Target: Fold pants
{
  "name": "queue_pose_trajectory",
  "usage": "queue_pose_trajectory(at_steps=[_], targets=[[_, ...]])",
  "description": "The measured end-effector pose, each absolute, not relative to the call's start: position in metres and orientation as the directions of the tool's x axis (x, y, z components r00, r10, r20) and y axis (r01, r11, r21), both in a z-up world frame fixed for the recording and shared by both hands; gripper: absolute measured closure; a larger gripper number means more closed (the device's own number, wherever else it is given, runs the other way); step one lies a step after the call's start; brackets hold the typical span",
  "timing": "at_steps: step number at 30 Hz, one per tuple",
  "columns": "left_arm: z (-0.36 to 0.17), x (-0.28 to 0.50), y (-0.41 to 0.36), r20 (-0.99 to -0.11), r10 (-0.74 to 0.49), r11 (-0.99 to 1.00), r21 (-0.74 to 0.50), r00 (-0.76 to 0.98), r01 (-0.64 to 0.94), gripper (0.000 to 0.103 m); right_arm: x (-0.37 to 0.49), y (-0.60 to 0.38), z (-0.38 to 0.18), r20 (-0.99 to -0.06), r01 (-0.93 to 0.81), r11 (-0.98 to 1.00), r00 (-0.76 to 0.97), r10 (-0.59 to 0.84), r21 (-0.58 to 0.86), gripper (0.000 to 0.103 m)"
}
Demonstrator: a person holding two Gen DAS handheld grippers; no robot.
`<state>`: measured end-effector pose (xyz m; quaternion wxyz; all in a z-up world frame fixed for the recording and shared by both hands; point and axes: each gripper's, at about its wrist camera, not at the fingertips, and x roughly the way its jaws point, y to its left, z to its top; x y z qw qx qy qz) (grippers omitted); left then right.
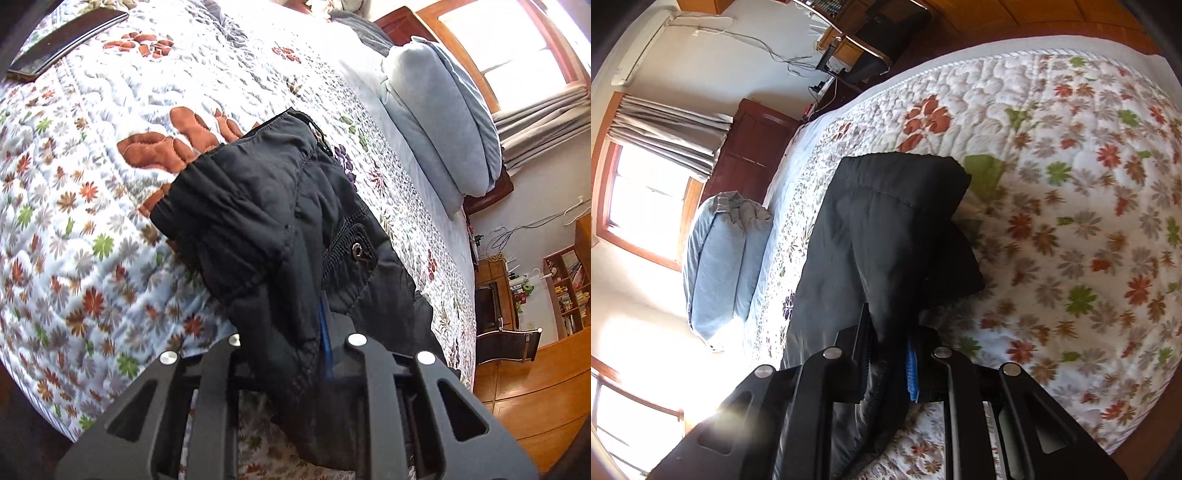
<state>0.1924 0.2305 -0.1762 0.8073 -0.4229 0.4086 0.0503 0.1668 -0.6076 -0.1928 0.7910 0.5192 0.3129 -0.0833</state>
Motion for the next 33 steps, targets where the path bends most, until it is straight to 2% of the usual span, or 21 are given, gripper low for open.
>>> queue_pose_trajectory(at_steps=[5, 9, 10, 11, 12, 14, 19, 22, 27, 28, 29, 30, 31, 33], targets=[[-0.177, 0.214, 0.247, -0.705, -0.215, 0.651, -0.619, 0.675, -0.439, 0.084, 0.184, -0.593, -0.2, -0.565, 0.443, 0.425, 0.795, 0.221, 0.79, 0.087], [-0.177, 0.222, 0.246, -0.732, -0.183, 0.698, -0.567, 0.656, -0.438, 0.078, 0.164, -0.591, -0.207, -0.542, 0.436, 0.396, 0.814, 0.209, 0.808, 0.087], [-0.177, 0.221, 0.245, -0.736, -0.177, 0.703, -0.559, 0.653, -0.44, 0.075, 0.159, -0.591, -0.208, -0.539, 0.435, 0.394, 0.816, 0.208, 0.81, 0.087], [-0.177, 0.221, 0.244, -0.743, -0.169, 0.698, -0.553, 0.647, -0.454, 0.064, 0.155, -0.591, -0.209, -0.539, 0.434, 0.397, 0.817, 0.206, 0.809, 0.087], [-0.178, 0.22, 0.244, -0.748, -0.168, 0.686, -0.556, 0.642, -0.469, 0.049, 0.153, -0.591, -0.209, -0.539, 0.433, 0.401, 0.818, 0.203, 0.808, 0.087], [-0.178, 0.211, 0.245, -0.737, -0.161, 0.657, -0.577, 0.657, -0.486, 0.04, 0.15, -0.593, -0.206, -0.538, 0.431, 0.407, 0.82, 0.196, 0.805, 0.087], [-0.162, 0.186, 0.244, -0.715, -0.101, 0.641, -0.579, 0.692, -0.504, 0.032, 0.136, -0.597, -0.194, -0.543, 0.434, 0.433, 0.823, 0.166, 0.79, 0.091], [-0.153, 0.171, 0.243, -0.707, -0.063, 0.631, -0.575, 0.704, -0.521, 0.031, 0.136, -0.599, -0.196, -0.561, 0.45, 0.434, 0.811, 0.168, 0.781, 0.091], [-0.138, 0.159, 0.227, -0.68, -0.088, 0.63, -0.605, 0.728, -0.488, 0.024, 0.137, -0.598, -0.197, -0.554, 0.45, 0.416, 0.815, 0.171, 0.79, 0.091], [-0.135, 0.16, 0.222, -0.676, -0.1, 0.639, -0.606, 0.73, -0.473, 0.024, 0.137, -0.599, -0.2, -0.574, 0.474, 0.399, 0.799, 0.178, 0.784, 0.081], [-0.132, 0.161, 0.217, -0.671, -0.116, 0.649, -0.609, 0.732, -0.456, 0.023, 0.138, -0.598, -0.204, -0.591, 0.503, 0.366, 0.785, 0.187, 0.783, 0.048], [-0.13, 0.163, 0.211, -0.667, -0.128, 0.659, -0.61, 0.734, -0.44, 0.021, 0.135, -0.599, -0.207, -0.555, 0.484, 0.317, 0.808, 0.196, 0.816, 0.039], [-0.127, 0.163, 0.206, -0.661, -0.136, 0.67, -0.61, 0.738, -0.423, 0.02, 0.129, -0.601, -0.209, -0.523, 0.464, 0.282, 0.832, 0.187, 0.84, 0.037], [-0.124, 0.163, 0.196, -0.66, -0.148, 0.689, -0.603, 0.737, -0.402, 0.018, 0.122, -0.602, -0.21, -0.516, 0.463, 0.274, 0.839, 0.171, 0.843, 0.038]])
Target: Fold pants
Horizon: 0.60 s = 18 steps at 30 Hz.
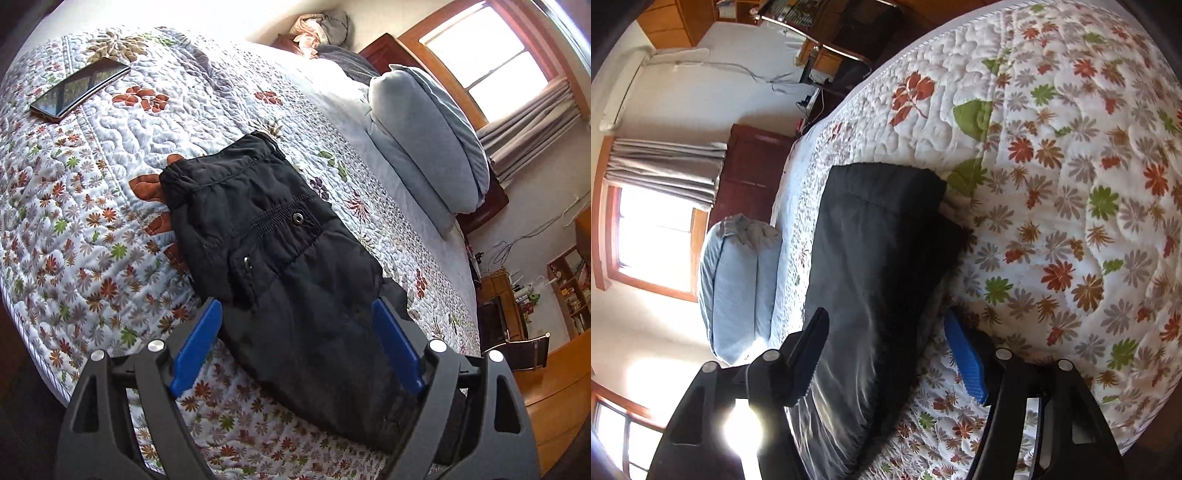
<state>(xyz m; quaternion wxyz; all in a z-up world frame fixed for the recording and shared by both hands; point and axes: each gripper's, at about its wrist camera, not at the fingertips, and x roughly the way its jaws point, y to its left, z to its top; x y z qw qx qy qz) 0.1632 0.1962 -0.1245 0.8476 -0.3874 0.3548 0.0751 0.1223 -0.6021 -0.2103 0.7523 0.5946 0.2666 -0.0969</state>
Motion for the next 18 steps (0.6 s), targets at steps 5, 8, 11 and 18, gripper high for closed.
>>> queue_pose_trajectory(at_steps=[5, 8, 11, 18], targets=[[-0.129, 0.163, 0.183, -0.672, -0.194, 0.697, -0.607, 0.715, -0.381, 0.018, 0.122, -0.598, -0.216, -0.497, 0.435, 0.303, 0.852, 0.168, 0.848, 0.039], [-0.135, 0.163, 0.177, -0.682, -0.208, 0.689, -0.611, 0.701, -0.39, 0.017, 0.134, -0.595, -0.215, -0.468, 0.395, 0.333, 0.866, 0.178, 0.856, 0.059], [-0.138, 0.164, 0.17, -0.692, -0.217, 0.697, -0.604, 0.688, -0.388, 0.017, 0.143, -0.586, -0.209, -0.498, 0.408, 0.391, 0.852, 0.161, 0.825, 0.084], [-0.141, 0.161, 0.165, -0.704, -0.224, 0.71, -0.592, 0.674, -0.381, 0.016, 0.149, -0.534, -0.124, -0.555, 0.385, 0.725, 0.832, -0.004, 0.572, 0.092]])
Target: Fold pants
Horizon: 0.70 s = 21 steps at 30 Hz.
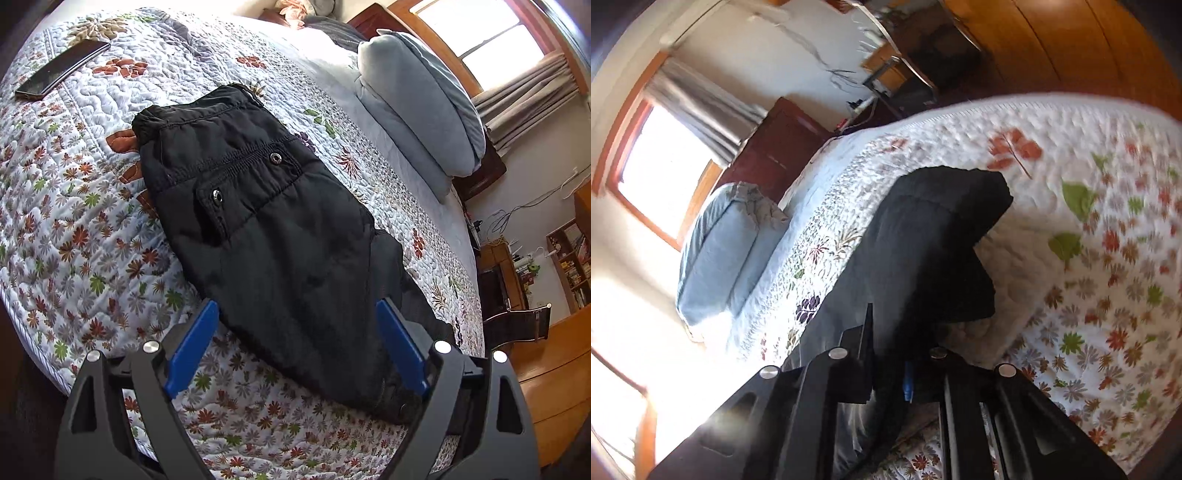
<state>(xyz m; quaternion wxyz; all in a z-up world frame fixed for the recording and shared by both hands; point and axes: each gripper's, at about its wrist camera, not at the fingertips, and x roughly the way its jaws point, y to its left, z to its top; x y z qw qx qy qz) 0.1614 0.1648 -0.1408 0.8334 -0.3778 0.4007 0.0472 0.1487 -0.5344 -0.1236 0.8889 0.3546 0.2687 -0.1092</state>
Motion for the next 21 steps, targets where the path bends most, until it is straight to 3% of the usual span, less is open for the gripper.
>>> queue_pose_trajectory(at_steps=[6, 12, 21], targets=[[-0.141, 0.153, 0.165, -0.699, -0.23, 0.708, -0.598, 0.677, -0.377, 0.015, 0.162, -0.433, -0.046, -0.545, 0.258, 0.948, 0.83, -0.117, 0.189, 0.092], [-0.144, 0.144, 0.168, -0.692, -0.247, 0.678, -0.624, 0.679, -0.388, 0.014, 0.187, -0.335, -0.044, -0.565, 0.122, 0.984, 0.806, -0.175, -0.132, 0.091], [-0.141, 0.14, 0.163, -0.679, -0.267, 0.667, -0.642, 0.684, -0.377, 0.014, 0.194, -0.227, -0.092, -0.633, -0.168, 0.943, 0.772, -0.056, -0.288, 0.09]])
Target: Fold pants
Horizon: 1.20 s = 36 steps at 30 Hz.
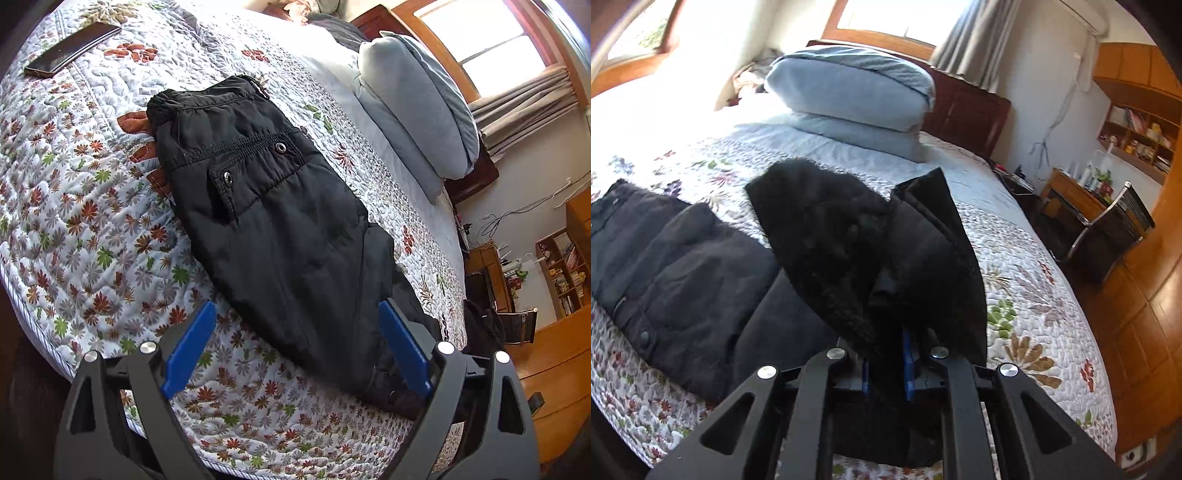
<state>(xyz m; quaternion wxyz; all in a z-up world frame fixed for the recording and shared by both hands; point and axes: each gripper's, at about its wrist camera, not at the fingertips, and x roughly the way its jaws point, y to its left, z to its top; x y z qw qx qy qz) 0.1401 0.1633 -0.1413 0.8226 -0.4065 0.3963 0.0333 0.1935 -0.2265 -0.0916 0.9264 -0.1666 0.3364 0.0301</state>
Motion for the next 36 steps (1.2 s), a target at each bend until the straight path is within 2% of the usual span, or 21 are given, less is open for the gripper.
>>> queue_pose_trajectory(at_steps=[5, 9, 10, 11, 13, 15, 16, 17, 20, 22, 27, 34, 36], targets=[[-0.143, 0.139, 0.163, -0.68, -0.269, 0.66, -0.646, 0.682, -0.384, 0.014, 0.182, -0.192, -0.127, -0.684, -0.293, 0.887, 0.729, -0.033, -0.355, 0.09], [-0.149, 0.14, 0.162, -0.687, -0.272, 0.656, -0.644, 0.673, -0.393, 0.014, 0.174, -0.171, -0.148, -0.669, -0.327, 0.826, 0.739, -0.08, -0.46, 0.089], [-0.151, 0.14, 0.16, -0.691, -0.275, 0.656, -0.643, 0.669, -0.395, 0.014, 0.172, -0.165, -0.15, -0.668, -0.339, 0.812, 0.74, -0.082, -0.475, 0.084], [-0.153, 0.141, 0.159, -0.692, -0.282, 0.655, -0.645, 0.664, -0.394, 0.014, 0.17, -0.163, -0.153, -0.672, -0.353, 0.805, 0.737, -0.075, -0.477, 0.075], [-0.155, 0.141, 0.157, -0.698, -0.29, 0.656, -0.643, 0.655, -0.395, 0.014, 0.167, -0.162, -0.153, -0.682, -0.379, 0.805, 0.73, -0.045, -0.458, 0.066], [-0.156, 0.141, 0.156, -0.7, -0.291, 0.656, -0.643, 0.652, -0.396, 0.013, 0.16, -0.164, -0.147, -0.71, -0.422, 0.819, 0.703, 0.025, -0.389, 0.054], [-0.157, 0.142, 0.156, -0.701, -0.292, 0.655, -0.642, 0.651, -0.398, 0.013, 0.154, -0.165, -0.141, -0.722, -0.449, 0.827, 0.687, 0.077, -0.339, 0.045], [-0.158, 0.142, 0.156, -0.701, -0.293, 0.654, -0.643, 0.651, -0.399, 0.013, 0.149, -0.164, -0.133, -0.722, -0.463, 0.835, 0.681, 0.119, -0.299, 0.04], [-0.158, 0.142, 0.155, -0.701, -0.292, 0.653, -0.643, 0.651, -0.4, 0.013, 0.139, -0.172, -0.11, -0.697, -0.455, 0.872, 0.685, 0.213, -0.18, 0.04], [-0.16, 0.143, 0.153, -0.702, -0.296, 0.653, -0.644, 0.648, -0.399, 0.013, 0.141, -0.174, -0.1, -0.669, -0.428, 0.888, 0.711, 0.217, -0.167, 0.04], [-0.163, 0.142, 0.148, -0.701, -0.315, 0.644, -0.653, 0.639, -0.399, 0.013, 0.154, -0.147, -0.113, -0.678, -0.457, 0.83, 0.722, 0.136, -0.32, 0.04], [-0.166, 0.139, 0.153, -0.706, -0.309, 0.642, -0.649, 0.637, -0.409, 0.012, 0.159, -0.132, -0.137, -0.684, -0.454, 0.822, 0.721, 0.112, -0.344, 0.041], [-0.168, 0.139, 0.153, -0.712, -0.31, 0.641, -0.646, 0.63, -0.414, 0.012, 0.162, -0.133, -0.139, -0.691, -0.451, 0.828, 0.714, 0.112, -0.332, 0.05]])
